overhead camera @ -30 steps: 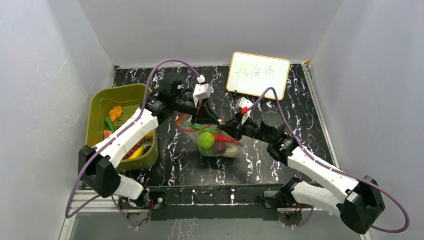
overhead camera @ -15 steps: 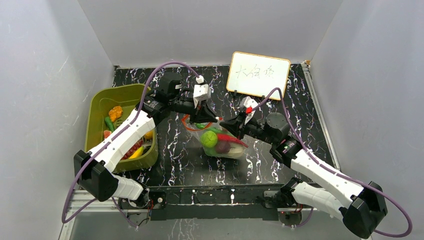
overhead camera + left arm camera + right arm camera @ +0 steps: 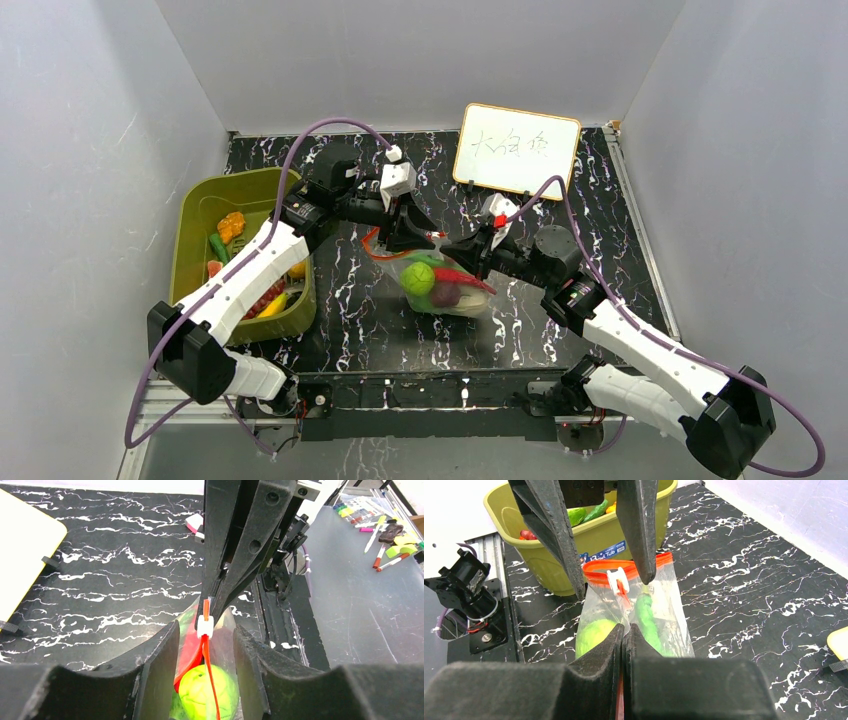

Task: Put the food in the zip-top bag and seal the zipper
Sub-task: Zip the zipper food storage bag at the center of the board.

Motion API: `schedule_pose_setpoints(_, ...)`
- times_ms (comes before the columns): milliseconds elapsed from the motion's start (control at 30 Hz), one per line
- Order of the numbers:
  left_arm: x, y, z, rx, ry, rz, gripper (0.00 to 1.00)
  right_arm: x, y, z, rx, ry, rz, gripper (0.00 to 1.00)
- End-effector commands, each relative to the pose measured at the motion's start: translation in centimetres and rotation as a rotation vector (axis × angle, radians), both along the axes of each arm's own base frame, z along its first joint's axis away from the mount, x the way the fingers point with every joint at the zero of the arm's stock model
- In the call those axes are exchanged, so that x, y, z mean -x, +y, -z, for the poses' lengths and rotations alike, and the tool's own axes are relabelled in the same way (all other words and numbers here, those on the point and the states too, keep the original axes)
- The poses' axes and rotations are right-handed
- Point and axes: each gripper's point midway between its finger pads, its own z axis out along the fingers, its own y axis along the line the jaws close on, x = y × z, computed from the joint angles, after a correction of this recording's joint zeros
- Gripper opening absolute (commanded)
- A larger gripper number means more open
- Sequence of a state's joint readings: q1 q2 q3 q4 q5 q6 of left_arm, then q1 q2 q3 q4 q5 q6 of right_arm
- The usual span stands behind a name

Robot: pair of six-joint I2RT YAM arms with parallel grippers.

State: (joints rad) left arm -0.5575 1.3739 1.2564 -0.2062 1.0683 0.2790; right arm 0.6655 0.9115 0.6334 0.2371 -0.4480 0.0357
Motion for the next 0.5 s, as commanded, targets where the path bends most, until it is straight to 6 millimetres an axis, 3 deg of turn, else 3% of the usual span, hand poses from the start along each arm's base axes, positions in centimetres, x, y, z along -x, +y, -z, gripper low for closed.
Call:
schedule_pose_setpoints(0, 0.85, -0.09, -2.11, 0.062, -0.024, 0.053, 0.40, 0.25, -0.02, -3.76, -0.080, -0.088, -0.010, 0.00)
schedule_pose_setpoints(67, 0.94, -0.09, -2.13, 0.062, -0.021, 0.059, 0.33, 0.20, -0.04, -3.66, -0.077, -0.086, -0.007, 0.00)
schedule_pose_setpoints(167, 1.08, -0.12, -2.02, 0.065, -0.016, 0.070, 0.10, 0.12, -0.07, -3.52, -0.076, -0.080, -0.001, 0.00)
schedule_pose_setpoints(233, 1.13, -0.12, -1.84, 0.065, -0.013, 0.073, 0.01, 0.06, -0.11, -3.58, -0.079, -0.079, 0.003, 0.00)
schedule_pose_setpoints(467, 1.10, -0.12, -1.73, 0.064, -0.018, 0.074, 0.00, -0.14, -0.37, -3.91, -0.091, -0.067, 0.026, 0.00)
